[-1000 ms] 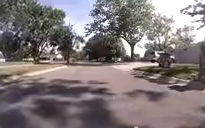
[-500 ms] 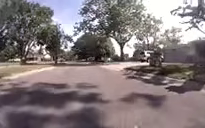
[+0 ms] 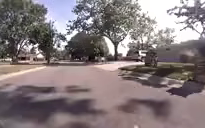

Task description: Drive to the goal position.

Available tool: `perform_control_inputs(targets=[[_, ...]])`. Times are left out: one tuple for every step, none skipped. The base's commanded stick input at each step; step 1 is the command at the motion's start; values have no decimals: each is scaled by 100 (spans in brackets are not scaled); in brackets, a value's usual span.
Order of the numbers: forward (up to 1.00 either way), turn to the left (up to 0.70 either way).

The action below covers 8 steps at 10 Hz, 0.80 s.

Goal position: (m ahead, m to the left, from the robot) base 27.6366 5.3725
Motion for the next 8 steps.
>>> perform_control_inputs(targets=[[69, 3], [69, 3], [69, 3], [69, 3], [69, 3], [69, 3], [69, 3], [69, 3]])
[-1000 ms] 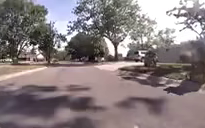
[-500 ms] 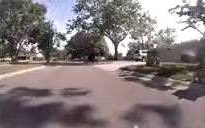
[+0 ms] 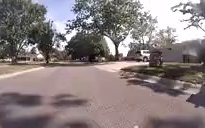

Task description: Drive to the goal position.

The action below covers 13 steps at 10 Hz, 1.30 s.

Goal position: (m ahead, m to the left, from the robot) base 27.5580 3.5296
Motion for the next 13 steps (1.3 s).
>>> perform_control_inputs(targets=[[69, 3], [69, 3], [69, 3], [69, 3], [69, 3], [69, 3], [69, 3], [69, 3], [69, 3], [69, 3], [69, 3], [69, 3], [69, 3]])
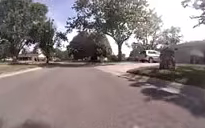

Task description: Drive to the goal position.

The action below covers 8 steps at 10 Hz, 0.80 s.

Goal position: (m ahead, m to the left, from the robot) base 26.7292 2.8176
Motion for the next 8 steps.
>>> perform_control_inputs(targets=[[69, 3], [69, -3], [69, -27], [69, -35], [69, -35], [69, -35], [69, 1], [69, 3]])
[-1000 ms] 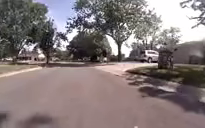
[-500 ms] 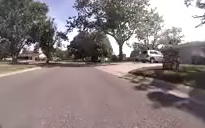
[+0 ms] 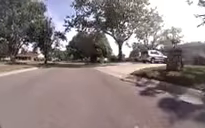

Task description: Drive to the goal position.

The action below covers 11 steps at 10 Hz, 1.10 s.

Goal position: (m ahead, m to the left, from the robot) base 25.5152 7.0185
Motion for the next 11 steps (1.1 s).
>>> perform_control_inputs(targets=[[69, 3], [69, 3], [69, 3], [69, 3], [69, 3], [69, 3], [69, 3], [69, 3], [69, 3], [69, 3], [69, 3]])
